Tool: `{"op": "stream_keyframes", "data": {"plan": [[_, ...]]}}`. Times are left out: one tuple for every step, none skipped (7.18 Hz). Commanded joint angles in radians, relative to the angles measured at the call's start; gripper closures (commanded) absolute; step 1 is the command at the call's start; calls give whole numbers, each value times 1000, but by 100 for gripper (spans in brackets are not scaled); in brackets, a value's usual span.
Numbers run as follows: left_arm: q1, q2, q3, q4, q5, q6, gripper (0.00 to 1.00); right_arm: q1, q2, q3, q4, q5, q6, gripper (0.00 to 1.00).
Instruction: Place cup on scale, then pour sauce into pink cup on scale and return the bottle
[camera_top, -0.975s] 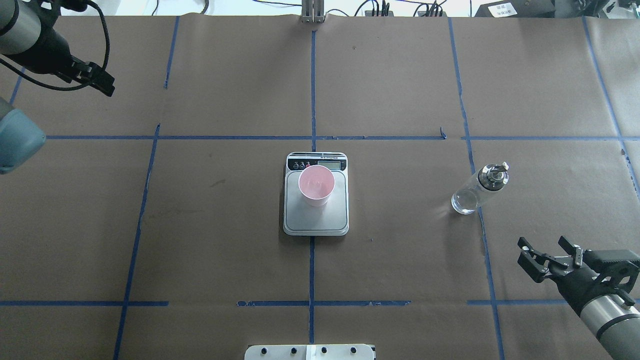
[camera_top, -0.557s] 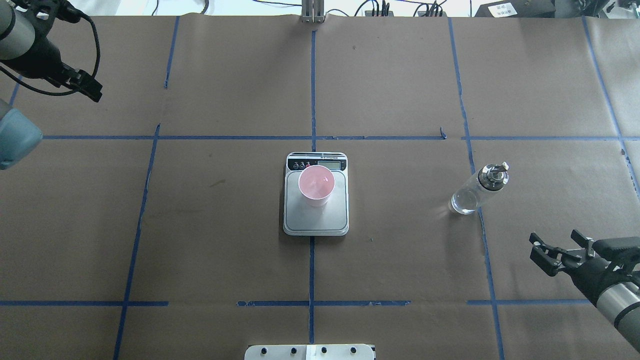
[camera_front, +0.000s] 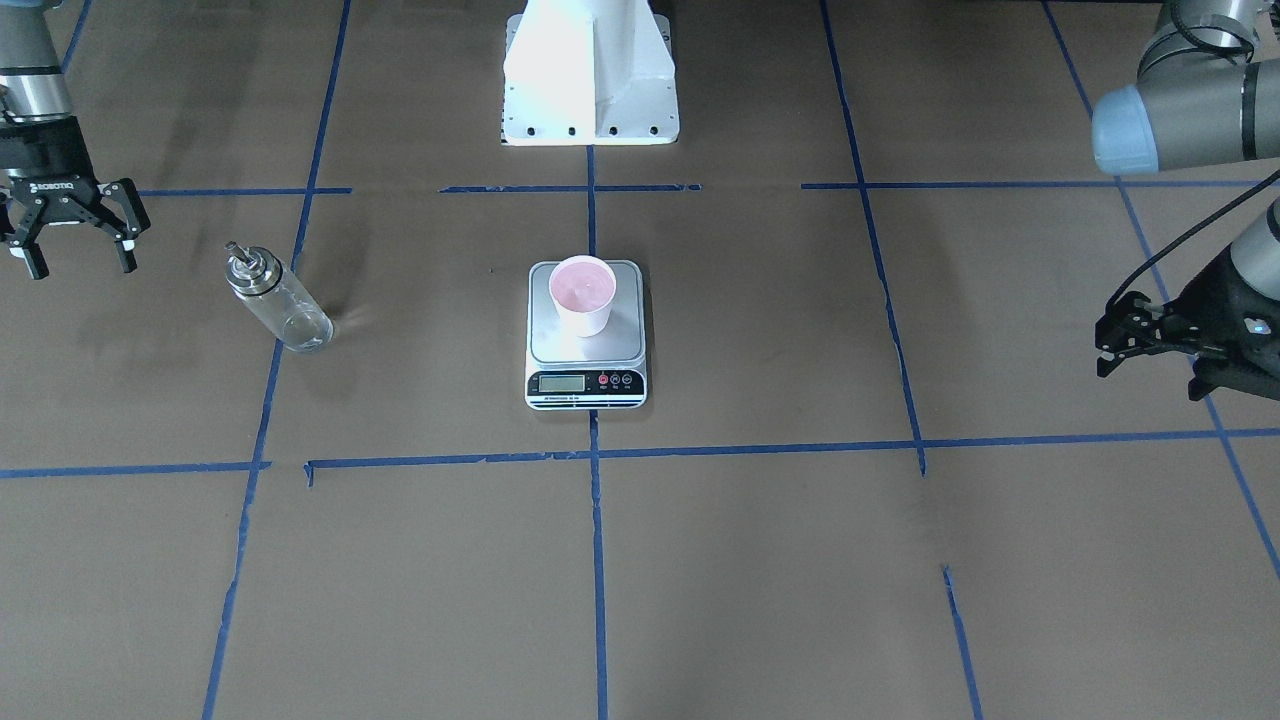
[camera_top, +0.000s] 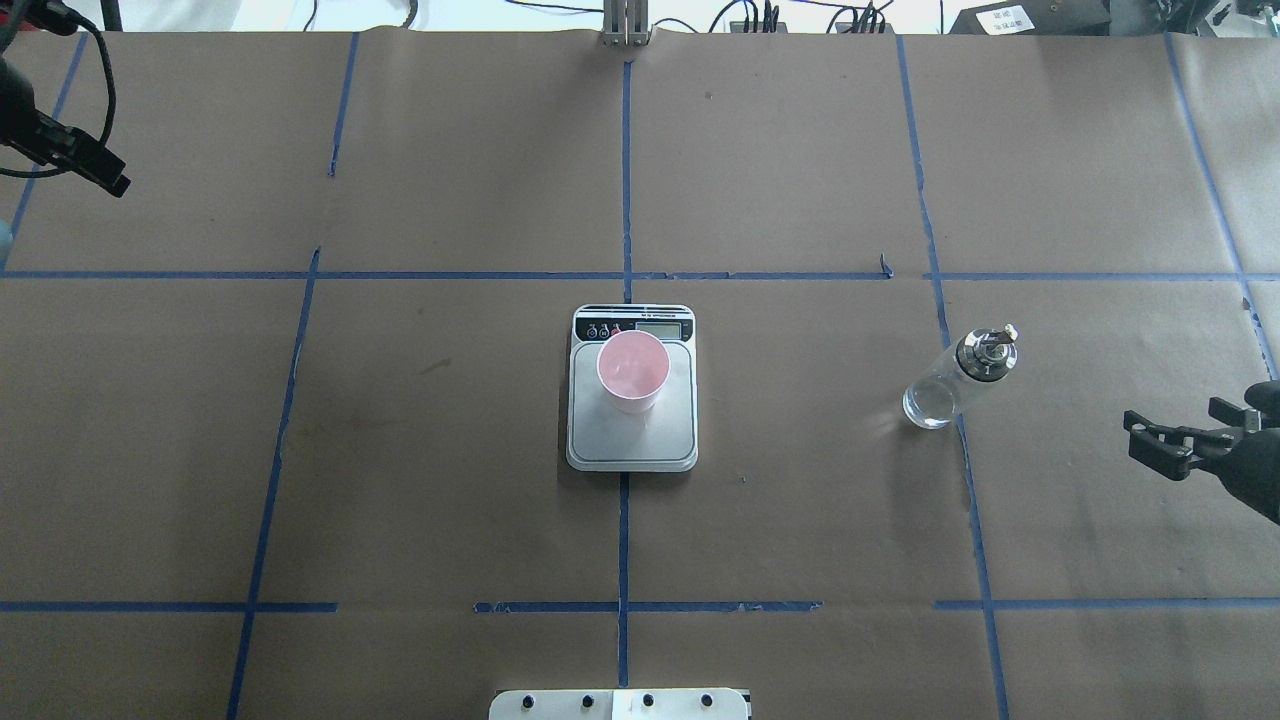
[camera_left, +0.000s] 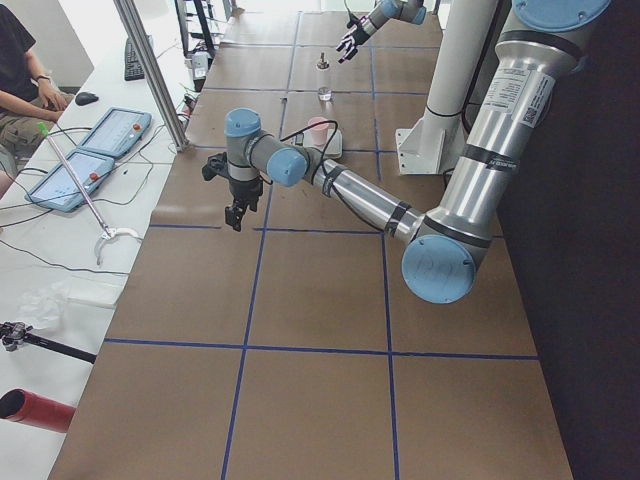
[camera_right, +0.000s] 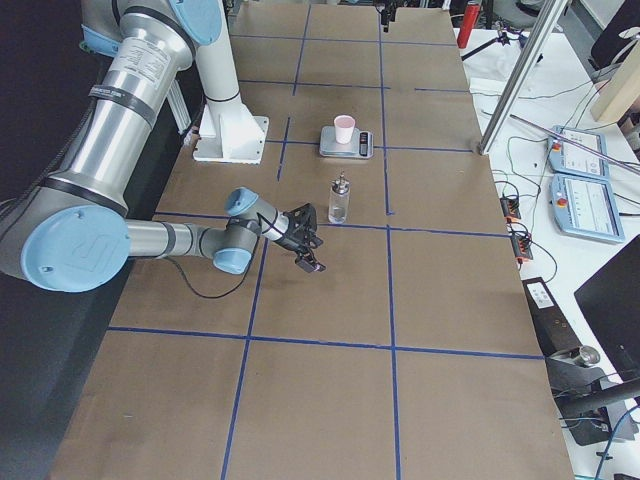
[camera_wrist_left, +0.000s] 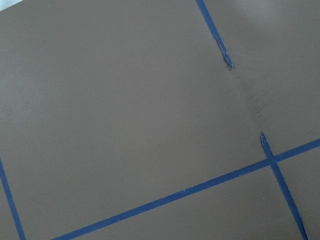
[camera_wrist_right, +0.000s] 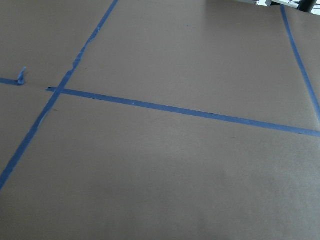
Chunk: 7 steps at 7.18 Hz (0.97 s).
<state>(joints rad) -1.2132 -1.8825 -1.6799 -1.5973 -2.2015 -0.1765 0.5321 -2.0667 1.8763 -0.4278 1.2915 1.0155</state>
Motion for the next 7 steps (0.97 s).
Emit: {"op": "stream_keyframes", "data": {"plan": [[-60,9,25,-3,-59,17,10,368,113,-101,-41,420,-246,0],[-89,28,46,-7,-88,61,10,516,178,-155,-102,577,-349,0],[-145,42,86,-15,-127,150,9,674,233,-178,-221,747,-494,0],[-193,55,124,-15,-154,228,9,785,282,-177,-385,878,-599,0],[-204,83,147,-21,-162,271,0,849,316,-177,-517,897,-695,0],[-242,107,163,-51,-170,273,0,908,373,-171,-689,901,-800,0],[-252,143,163,-70,-219,273,0,942,440,-163,-895,908,-880,0]]}}
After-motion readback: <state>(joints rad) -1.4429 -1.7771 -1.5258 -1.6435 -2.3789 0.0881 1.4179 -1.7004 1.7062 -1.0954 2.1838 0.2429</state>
